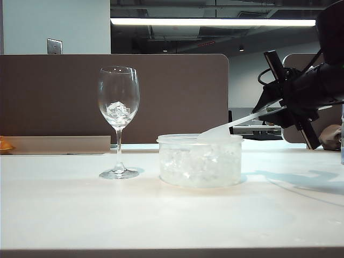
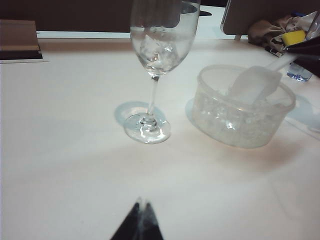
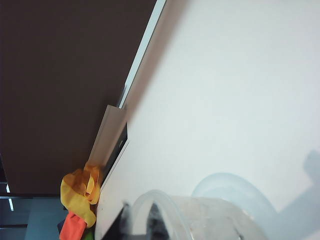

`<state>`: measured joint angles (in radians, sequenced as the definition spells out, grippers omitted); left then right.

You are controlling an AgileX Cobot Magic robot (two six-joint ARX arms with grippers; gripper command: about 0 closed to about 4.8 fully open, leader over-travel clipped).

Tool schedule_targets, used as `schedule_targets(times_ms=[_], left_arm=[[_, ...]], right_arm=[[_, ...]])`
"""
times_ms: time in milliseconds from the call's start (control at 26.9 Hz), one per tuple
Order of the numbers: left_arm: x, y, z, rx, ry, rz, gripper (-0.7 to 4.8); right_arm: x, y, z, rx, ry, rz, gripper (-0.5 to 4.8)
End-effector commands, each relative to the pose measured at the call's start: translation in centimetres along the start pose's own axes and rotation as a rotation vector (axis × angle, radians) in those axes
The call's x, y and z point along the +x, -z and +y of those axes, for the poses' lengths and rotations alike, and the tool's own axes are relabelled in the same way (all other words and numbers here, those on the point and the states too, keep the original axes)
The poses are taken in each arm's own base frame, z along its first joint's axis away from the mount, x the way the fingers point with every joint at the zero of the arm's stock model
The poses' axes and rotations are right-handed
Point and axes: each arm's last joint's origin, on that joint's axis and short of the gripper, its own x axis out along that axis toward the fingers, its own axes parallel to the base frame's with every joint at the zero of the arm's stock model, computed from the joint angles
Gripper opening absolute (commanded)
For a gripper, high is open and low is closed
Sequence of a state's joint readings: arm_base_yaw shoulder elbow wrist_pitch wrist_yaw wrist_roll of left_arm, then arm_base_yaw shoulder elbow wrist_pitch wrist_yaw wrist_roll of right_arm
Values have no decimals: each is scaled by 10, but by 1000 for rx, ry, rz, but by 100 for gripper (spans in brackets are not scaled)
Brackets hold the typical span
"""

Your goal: Pick up an ice shovel filled with ice cubes and pour the ice from the shovel into the glass.

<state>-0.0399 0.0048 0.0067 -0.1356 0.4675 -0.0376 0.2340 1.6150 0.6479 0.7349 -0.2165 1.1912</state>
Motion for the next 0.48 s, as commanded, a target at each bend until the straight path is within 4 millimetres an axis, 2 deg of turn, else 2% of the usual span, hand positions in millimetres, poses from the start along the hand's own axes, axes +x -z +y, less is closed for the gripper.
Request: schedule_targets(times_ms=[37,186,335,484], left_arm=[[0,0,0,4,4,-2,-5],[0,-1,0,4,3,-2,-5],[0,-1,0,5,3,-2,-5],[0,0,0,5,4,-2,-5]], right_arm=[[1,1,-4,-12,33,3,-1],[2,2,-6,-14,41,4,11],[3,3,-8,-11,46,17,112],[4,4,-8,-12,47,20,128]])
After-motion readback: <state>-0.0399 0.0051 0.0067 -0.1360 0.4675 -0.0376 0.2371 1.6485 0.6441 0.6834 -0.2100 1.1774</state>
